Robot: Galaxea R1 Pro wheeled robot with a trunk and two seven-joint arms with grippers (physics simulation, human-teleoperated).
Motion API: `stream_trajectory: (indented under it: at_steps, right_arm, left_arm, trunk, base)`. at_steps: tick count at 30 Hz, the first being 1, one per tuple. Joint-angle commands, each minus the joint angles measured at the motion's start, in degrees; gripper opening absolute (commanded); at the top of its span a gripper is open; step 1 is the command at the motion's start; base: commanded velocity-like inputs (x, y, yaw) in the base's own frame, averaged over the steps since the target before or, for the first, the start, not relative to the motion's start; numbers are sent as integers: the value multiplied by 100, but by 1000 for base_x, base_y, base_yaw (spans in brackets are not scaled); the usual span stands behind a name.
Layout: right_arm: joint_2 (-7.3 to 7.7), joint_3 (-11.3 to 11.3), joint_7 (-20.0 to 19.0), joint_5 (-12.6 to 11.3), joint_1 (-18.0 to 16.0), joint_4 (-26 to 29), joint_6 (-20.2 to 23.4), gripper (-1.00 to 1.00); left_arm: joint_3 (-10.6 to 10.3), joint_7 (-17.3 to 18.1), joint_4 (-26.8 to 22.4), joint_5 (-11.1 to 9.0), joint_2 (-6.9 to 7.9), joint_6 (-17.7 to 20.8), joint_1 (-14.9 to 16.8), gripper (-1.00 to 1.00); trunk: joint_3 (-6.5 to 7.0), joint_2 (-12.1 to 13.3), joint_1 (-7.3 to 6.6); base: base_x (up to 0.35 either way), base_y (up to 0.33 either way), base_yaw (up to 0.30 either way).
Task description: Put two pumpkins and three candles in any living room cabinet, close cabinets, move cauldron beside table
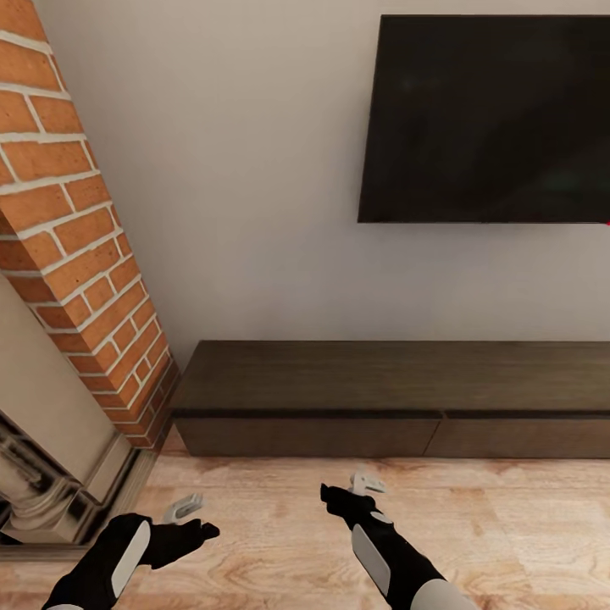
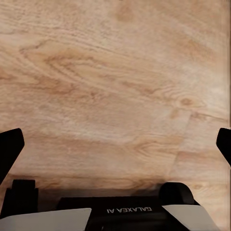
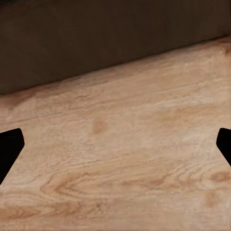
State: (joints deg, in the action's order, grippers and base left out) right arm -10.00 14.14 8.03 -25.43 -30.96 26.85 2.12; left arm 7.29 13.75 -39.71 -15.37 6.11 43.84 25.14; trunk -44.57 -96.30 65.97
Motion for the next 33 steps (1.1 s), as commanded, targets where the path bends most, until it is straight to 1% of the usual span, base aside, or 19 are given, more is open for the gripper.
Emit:
stream_trajectory:
  at_steps: [1,2,3,4,5,6,8,9,13,15,16,18,20,23,24,25,26,29,33]
  right_arm:
    - [0,-42,-17,-214,-2,-8,-71,100]
    - [0,-59,-23,-343,-3,-11,-103,100]
    - [0,-102,-38,-816,-5,-17,-194,100]
    - [0,-113,-41,-996,-5,-18,-231,100]
    - [0,-189,-54,-1770,-5,-20,-482,100]
    - [0,-211,-54,-1951,-5,-21,-546,100]
    - [0,-248,-53,-2485,-11,-22,-736,100]
    - [0,-250,-51,-2630,-13,-22,-782,100]
    - [0,-297,-54,-2897,-15,-22,-847,100]
    - [0,-431,-186,-3038,-4,17,-872,100]
    - [0,-590,-364,-3162,4,44,-879,100]
    - [0,-995,-911,-3424,21,78,-866,100]
    - [0,-1342,-1577,-3593,25,90,-866,100]
    - [295,-1681,-2513,-3811,36,86,-844,100]
    - [425,-1798,-3176,-3955,64,80,-781,100]
    - [456,-1827,-3446,-3991,72,73,-713,100]
    - [505,-1868,-3903,-4042,85,63,-572,100]
    - [572,-1923,-4649,-4094,100,47,-185,100]
    - [602,-1959,-4930,-4119,106,-36,15,100]
  left_arm:
    - [0,35,-1,-1,18,7,0,100]
    - [0,46,-1,-1,24,10,0,100]
    - [0,69,-1,-1,36,14,0,100]
    - [0,74,-1,-1,38,15,0,100]
    - [0,85,-2,-1,44,14,0,100]
    - [0,87,-2,-1,45,15,0,100]
    - [0,90,-2,-1,47,16,0,100]
    - [0,91,-2,-1,47,17,0,100]
    - [0,101,-2,-7,48,31,0,100]
    - [0,157,-2,-14,50,70,2,100]
    - [0,242,-2,-14,54,124,4,100]
    - [0,547,-18,-11,72,340,10,100]
    - [0,960,-97,-10,159,635,14,100]
    - [0,1512,-210,-10,267,1017,16,100]
    - [-1,1840,-261,-10,327,1225,20,100]
    - [-3,1961,-278,-10,349,1285,20,100]
    - [-5,2165,-303,-10,385,1372,19,100]
    - [-7,2522,-337,-4,440,1484,18,100]
    - [-8,2694,-349,-10,521,1549,18,100]
  trunk:
    - [0,0,0]
    - [0,0,0]
    - [0,0,0]
    - [0,0,0]
    - [0,0,0]
    - [0,0,0]
    - [0,0,0]
    - [0,0,0]
    - [0,0,0]
    - [0,0,0]
    - [0,0,0]
    - [0,0,0]
    - [0,0,0]
    - [0,0,0]
    - [0,0,0]
    - [0,0,0]
    - [-18,-40,22]
    - [-72,-160,88]
    - [-144,-321,176]
  base:
    - [0,0,0]
    - [0,0,0]
    - [0,0,0]
    - [0,0,0]
    - [0,0,0]
    - [0,0,0]
    - [0,0,0]
    - [0,0,0]
    - [0,0,0]
    - [0,0,0]
    - [0,0,0]
    - [0,0,0]
    - [0,0,0]
    - [0,0,0]
    - [0,0,0]
    - [0,0,0]
    - [0,0,0]
    - [0,0,0]
    - [0,0,0]
